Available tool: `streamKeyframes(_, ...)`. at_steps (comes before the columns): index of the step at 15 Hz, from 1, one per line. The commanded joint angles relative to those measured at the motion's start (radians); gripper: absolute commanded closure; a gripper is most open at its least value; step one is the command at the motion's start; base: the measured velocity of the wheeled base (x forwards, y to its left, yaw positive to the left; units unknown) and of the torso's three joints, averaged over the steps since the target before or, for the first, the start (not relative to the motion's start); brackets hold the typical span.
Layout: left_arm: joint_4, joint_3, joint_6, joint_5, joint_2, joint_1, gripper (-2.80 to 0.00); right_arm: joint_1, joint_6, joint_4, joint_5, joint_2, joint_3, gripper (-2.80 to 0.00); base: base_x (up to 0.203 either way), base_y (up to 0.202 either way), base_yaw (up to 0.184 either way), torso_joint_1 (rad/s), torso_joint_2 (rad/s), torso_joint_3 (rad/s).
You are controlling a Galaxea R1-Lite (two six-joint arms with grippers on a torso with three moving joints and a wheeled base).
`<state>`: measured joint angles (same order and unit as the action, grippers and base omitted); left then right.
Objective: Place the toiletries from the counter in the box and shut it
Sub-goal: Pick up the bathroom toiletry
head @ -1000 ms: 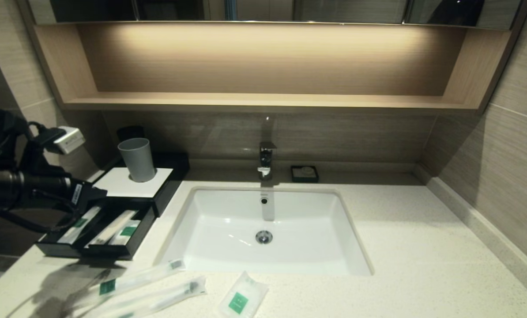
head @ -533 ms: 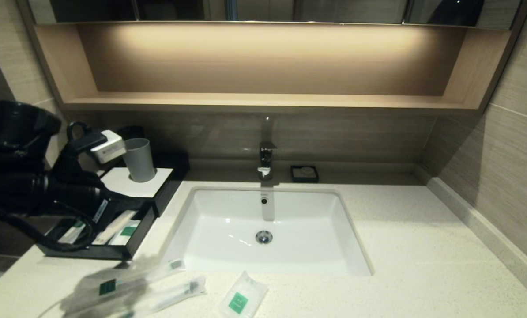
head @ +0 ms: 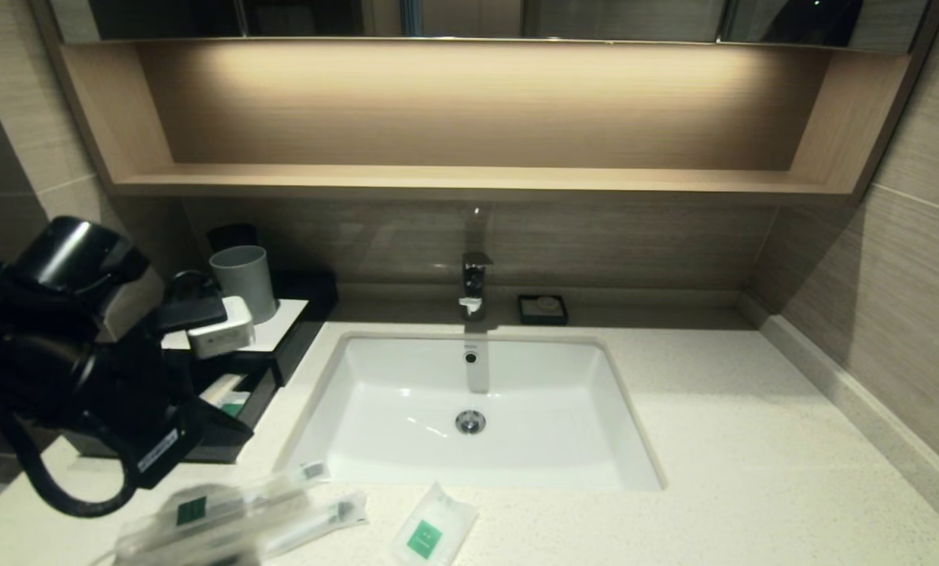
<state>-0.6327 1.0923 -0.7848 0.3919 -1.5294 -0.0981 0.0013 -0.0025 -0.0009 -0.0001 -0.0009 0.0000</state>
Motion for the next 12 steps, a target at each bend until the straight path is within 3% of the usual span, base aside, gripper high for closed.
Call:
streamKeyframes(1,-0.055,-0.008,-0.031,-0.001,0.007,0.001,0.0,0.0,-0.001,0.001,0.0,0.001,0.002,0.0,0.0,0.0,0.0,0.0,0.0,0.0)
streamKeyframes(6,-0.078,-0.083,-0.07,-0.012,0.038,0.034,0.0,0.0,-0.001,-0.001,0.0,0.001,0.002,0.0,0.0,0.0,0.0,0.0,0.0,0.0)
streamKeyframes(12,-0.078,-0.198,-0.203,-0.015,0.052,0.143,0.0,0.0,-0.001,-0.001,0.0,0.001,0.002,0.0,0.0,0.0,0.0,0.0,0.0,0.0)
